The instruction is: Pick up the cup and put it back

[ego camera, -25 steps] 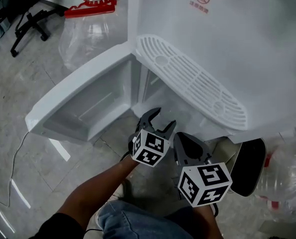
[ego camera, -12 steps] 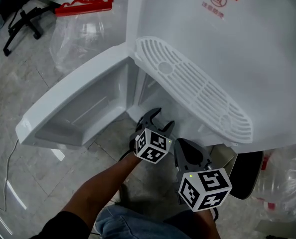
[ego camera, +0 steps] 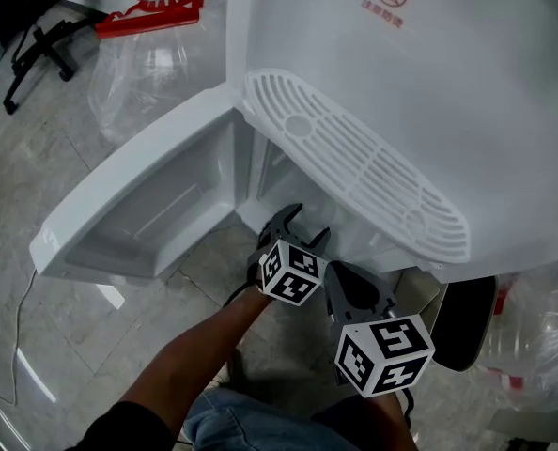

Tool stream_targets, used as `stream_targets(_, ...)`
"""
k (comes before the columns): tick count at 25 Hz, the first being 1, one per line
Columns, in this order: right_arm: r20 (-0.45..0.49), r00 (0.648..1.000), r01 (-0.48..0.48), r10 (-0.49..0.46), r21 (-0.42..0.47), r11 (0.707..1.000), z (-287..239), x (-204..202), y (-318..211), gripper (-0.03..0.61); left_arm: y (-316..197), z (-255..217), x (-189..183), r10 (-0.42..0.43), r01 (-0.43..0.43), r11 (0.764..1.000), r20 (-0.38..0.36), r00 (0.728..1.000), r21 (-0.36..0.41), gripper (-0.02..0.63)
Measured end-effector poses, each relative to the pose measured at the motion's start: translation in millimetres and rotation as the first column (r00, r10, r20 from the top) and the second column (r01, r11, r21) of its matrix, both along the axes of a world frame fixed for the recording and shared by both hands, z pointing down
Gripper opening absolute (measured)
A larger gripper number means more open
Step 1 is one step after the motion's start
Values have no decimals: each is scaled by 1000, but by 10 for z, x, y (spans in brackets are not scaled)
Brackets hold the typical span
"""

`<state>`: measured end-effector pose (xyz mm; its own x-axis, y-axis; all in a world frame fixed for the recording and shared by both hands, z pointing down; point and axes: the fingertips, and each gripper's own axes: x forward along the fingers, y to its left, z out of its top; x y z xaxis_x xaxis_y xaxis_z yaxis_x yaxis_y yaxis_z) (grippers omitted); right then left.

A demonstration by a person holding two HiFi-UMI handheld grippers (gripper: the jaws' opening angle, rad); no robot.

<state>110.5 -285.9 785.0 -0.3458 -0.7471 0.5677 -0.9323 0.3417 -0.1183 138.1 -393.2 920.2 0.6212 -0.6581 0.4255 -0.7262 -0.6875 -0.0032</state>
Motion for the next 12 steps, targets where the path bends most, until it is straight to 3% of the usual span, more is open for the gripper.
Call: stream_targets(12,23,1000,3,-4,17,1000,-102,47,138,21,328,-284,-200,-27,26,999,-38,999,-43,291)
